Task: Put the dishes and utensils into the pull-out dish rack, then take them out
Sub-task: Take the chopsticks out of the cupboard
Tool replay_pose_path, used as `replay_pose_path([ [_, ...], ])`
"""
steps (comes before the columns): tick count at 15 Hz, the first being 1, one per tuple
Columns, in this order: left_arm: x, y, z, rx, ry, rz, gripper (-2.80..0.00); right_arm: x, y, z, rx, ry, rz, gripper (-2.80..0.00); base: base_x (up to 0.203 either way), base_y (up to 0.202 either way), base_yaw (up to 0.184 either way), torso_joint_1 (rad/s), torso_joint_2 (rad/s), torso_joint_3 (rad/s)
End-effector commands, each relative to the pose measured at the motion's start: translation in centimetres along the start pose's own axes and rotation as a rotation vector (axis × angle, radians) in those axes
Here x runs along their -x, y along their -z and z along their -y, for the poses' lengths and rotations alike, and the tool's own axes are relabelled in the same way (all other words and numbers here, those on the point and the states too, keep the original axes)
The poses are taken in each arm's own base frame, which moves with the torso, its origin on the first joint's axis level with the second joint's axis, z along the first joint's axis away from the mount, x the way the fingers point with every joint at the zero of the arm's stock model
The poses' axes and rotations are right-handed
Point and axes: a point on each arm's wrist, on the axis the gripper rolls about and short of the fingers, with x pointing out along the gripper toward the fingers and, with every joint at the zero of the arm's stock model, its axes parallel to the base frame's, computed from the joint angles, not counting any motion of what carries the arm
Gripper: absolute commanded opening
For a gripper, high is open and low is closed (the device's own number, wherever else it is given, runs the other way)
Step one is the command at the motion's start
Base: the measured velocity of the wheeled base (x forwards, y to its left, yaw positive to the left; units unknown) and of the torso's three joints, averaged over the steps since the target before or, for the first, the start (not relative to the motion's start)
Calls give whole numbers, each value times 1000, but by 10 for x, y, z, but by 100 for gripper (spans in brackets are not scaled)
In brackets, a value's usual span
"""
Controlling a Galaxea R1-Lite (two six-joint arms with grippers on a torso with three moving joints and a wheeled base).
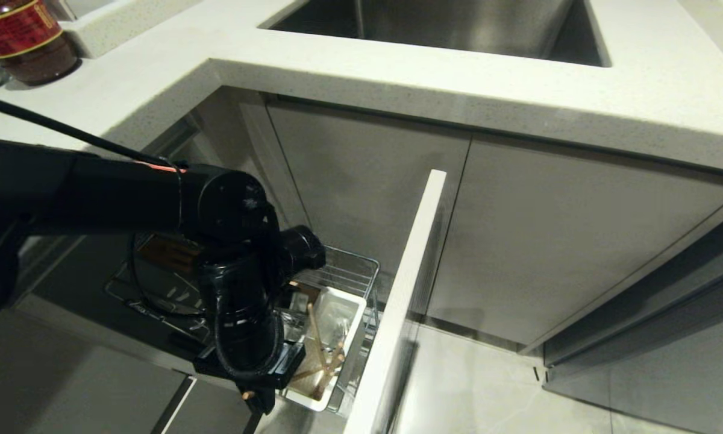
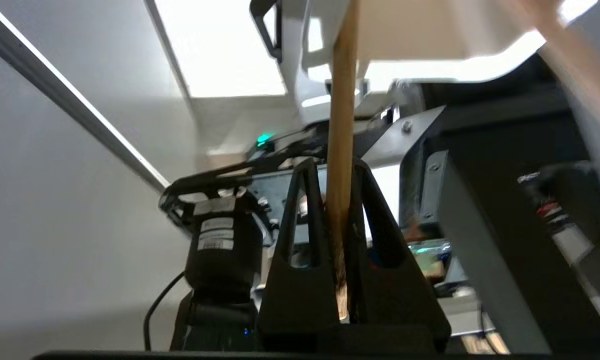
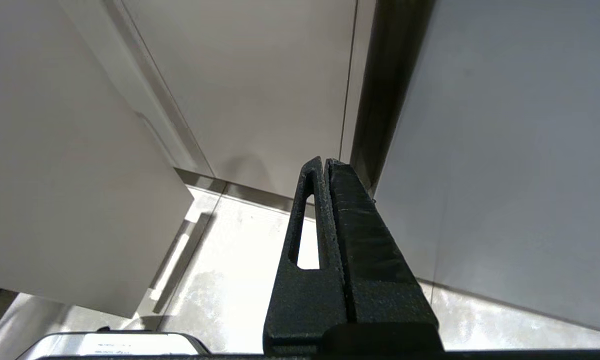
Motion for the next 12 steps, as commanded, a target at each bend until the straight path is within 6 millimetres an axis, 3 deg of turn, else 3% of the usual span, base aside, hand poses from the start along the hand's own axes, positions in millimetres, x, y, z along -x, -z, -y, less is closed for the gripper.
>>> replay_pose_path([
  [1,11,9,-1,0,8,31,-280,-1,7,0,0,1,-24,-280,0,0,0,0,0,0],
  [4,29,30,-2,-17,20,72,-280,-1,7,0,0,1,-25,-280,0,0,0,0,0,0],
  [12,109,137,-17,-128,85,296,-280,-1,7,0,0,1,-24,-280,0,0,0,0,0,0],
])
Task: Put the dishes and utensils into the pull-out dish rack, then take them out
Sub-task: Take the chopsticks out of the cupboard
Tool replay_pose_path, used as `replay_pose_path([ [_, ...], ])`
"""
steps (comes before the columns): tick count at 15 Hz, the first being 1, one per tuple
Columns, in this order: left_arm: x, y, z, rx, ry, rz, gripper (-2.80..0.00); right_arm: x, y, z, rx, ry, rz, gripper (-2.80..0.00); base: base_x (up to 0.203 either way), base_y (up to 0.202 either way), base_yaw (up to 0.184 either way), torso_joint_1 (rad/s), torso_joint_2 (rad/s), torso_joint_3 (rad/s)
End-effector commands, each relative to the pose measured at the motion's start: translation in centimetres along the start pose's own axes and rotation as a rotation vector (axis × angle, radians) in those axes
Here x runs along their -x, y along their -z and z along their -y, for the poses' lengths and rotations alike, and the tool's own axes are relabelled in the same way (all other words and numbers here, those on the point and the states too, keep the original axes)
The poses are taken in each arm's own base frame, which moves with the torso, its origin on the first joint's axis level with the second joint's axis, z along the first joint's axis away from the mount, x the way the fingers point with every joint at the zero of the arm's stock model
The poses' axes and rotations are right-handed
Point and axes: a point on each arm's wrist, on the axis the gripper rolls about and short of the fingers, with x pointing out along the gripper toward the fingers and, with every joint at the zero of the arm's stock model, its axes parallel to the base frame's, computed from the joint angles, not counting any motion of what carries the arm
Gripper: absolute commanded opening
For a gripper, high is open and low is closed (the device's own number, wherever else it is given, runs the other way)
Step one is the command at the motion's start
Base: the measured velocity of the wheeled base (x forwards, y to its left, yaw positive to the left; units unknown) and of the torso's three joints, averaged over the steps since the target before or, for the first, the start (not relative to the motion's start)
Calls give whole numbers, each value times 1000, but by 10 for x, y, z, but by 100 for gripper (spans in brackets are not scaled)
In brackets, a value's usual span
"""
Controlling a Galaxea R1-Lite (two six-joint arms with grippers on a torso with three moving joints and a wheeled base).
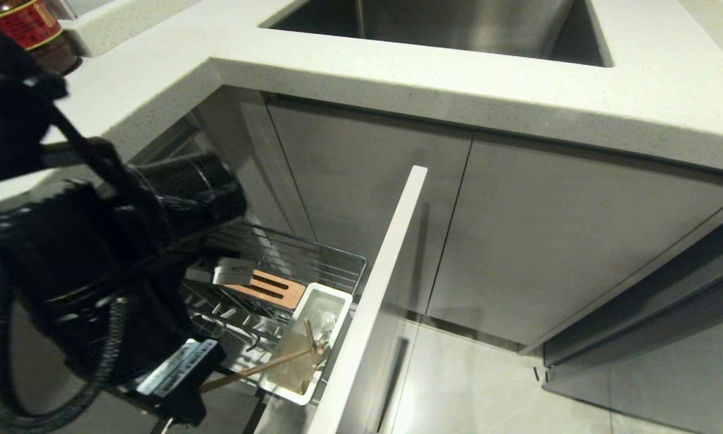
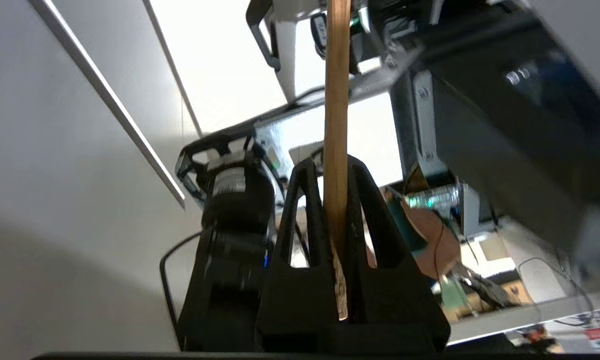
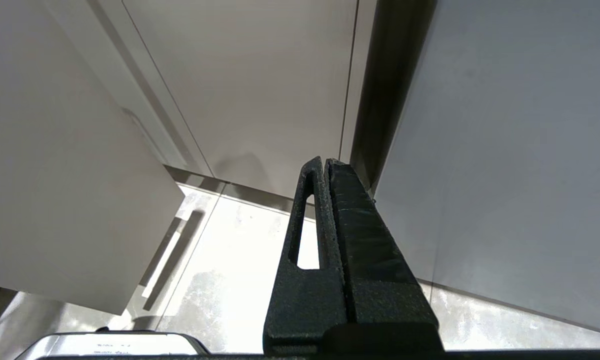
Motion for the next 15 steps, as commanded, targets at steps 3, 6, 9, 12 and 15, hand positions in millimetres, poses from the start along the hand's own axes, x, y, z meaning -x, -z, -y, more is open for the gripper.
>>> replay_pose_path([
  [3,56,53,-13,-20,58,258,-280,-1,7,0,0,0,-24,-280,0,0,0,0,0,0],
  [6,86,87,-25,-17,75,450,-280,-1,7,0,0,0,-24,-280,0,0,0,0,0,0],
  [9,110,123,-39,14,39,642,-280,-1,7,0,0,0,-26,-280,0,0,0,0,0,0],
  [12,123,149,-53,131,-45,824,-280,-1,7,0,0,0,-24,-280,0,0,0,0,0,0],
  [15,134,150,-63,374,-221,980,-280,-1,7,0,0,0,-24,-280,0,0,0,0,0,0],
])
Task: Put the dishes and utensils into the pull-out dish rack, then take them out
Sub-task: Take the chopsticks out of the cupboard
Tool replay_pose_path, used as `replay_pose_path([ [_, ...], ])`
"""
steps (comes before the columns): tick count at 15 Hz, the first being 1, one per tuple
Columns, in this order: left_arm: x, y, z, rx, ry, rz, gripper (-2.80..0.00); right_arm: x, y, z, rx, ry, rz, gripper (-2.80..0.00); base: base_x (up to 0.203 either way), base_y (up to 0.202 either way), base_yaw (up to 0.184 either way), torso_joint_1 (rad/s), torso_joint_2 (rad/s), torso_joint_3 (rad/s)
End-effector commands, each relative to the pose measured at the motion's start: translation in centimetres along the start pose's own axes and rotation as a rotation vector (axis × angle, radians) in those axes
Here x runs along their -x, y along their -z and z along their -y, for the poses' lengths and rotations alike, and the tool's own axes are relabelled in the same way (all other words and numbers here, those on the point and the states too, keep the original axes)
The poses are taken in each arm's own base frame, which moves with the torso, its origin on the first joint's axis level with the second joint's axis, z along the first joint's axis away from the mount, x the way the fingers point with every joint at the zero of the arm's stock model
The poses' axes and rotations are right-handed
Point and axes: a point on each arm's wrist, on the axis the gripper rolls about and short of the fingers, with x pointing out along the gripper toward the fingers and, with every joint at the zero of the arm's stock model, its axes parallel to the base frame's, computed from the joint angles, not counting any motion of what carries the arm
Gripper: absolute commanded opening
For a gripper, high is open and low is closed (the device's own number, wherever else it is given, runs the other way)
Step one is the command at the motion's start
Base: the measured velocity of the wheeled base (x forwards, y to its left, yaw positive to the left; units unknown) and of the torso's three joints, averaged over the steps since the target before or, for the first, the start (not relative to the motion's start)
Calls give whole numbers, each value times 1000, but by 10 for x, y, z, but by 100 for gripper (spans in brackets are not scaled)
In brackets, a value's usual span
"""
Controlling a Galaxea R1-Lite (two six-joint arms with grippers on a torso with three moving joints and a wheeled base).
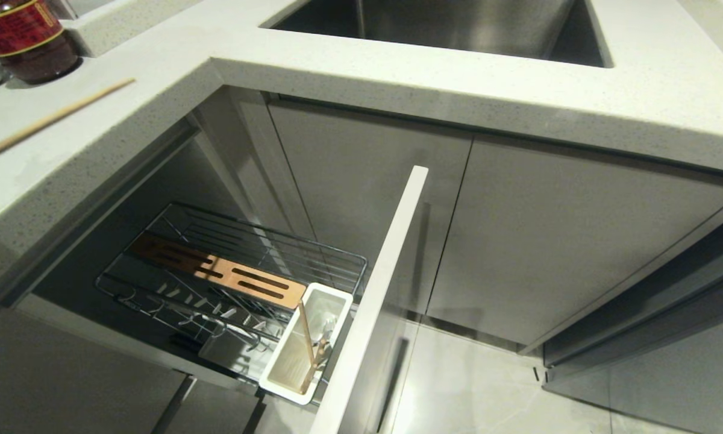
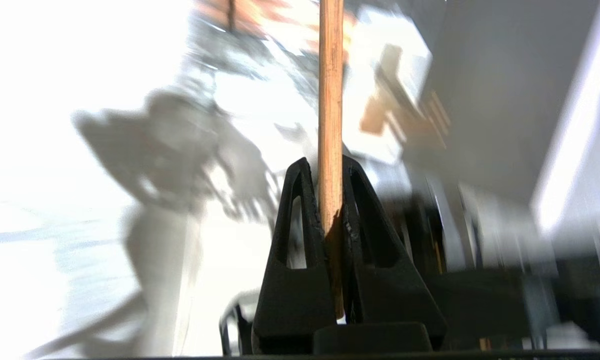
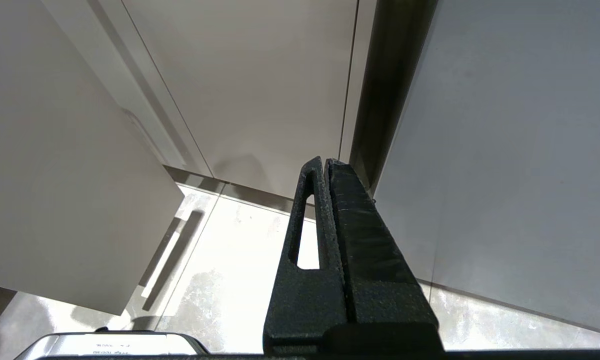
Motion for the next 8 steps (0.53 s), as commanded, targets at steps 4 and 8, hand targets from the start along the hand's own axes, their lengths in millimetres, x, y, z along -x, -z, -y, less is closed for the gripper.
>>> replay_pose_path([
  [4,4,-8,-20,219,-477,176,-280,-1,7,0,0,0,-24,-280,0,0,0,0,0,0],
  [8,-15,-7,-25,228,-689,115,-280,-1,7,0,0,0,-24,-280,0,0,0,0,0,0],
])
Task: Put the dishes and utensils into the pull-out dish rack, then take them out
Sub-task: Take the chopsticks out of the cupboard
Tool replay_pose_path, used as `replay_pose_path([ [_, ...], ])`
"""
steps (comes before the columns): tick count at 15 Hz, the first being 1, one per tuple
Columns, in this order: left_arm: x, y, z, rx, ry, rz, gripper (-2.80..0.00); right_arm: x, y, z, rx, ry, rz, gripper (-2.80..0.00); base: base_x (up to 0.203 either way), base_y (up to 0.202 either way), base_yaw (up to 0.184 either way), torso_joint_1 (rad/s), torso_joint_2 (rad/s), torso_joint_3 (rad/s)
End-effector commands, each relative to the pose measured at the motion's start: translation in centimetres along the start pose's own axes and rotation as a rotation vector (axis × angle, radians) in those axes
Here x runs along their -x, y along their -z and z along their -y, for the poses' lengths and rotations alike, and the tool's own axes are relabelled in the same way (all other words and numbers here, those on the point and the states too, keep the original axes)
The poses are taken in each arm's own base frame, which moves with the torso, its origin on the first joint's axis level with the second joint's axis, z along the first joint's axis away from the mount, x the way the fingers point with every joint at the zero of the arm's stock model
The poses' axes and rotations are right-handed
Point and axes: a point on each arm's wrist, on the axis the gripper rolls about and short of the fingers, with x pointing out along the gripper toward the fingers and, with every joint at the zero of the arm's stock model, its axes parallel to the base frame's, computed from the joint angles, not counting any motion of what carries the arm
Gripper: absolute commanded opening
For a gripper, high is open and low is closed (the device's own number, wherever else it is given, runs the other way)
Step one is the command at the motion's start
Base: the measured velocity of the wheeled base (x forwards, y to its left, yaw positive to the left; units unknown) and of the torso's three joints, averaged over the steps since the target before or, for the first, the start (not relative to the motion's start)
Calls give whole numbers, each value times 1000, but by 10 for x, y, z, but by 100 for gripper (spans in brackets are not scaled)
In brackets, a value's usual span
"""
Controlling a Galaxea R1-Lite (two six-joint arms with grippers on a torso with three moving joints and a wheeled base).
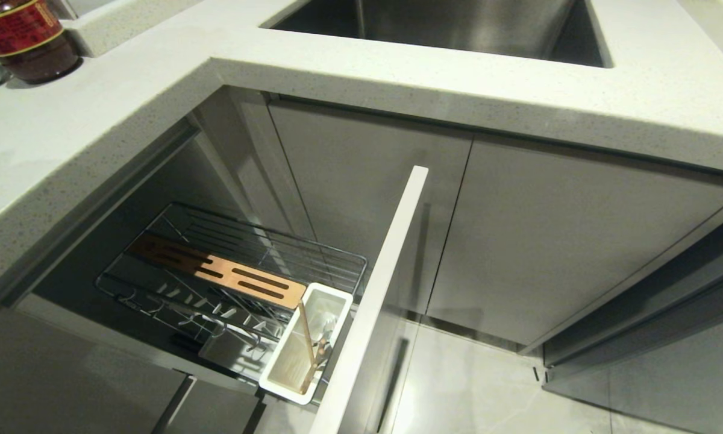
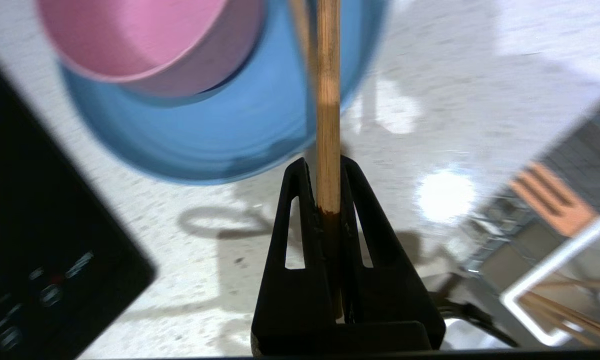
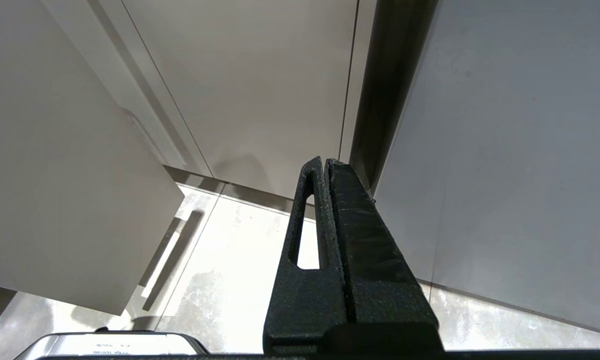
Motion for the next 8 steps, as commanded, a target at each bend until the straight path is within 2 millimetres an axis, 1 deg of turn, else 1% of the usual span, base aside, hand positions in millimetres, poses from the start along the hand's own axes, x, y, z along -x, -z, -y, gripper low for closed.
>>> replay_pose_path([
  [1,-11,4,4,-30,-79,-44,-280,-1,7,0,0,0,-25,-280,0,0,0,0,0,0],
  [2,-16,4,8,-41,-96,-61,-280,-1,7,0,0,0,-24,-280,0,0,0,0,0,0],
  [8,-28,-1,15,-41,-118,-77,-280,-1,7,0,0,0,-24,-280,0,0,0,0,0,0],
])
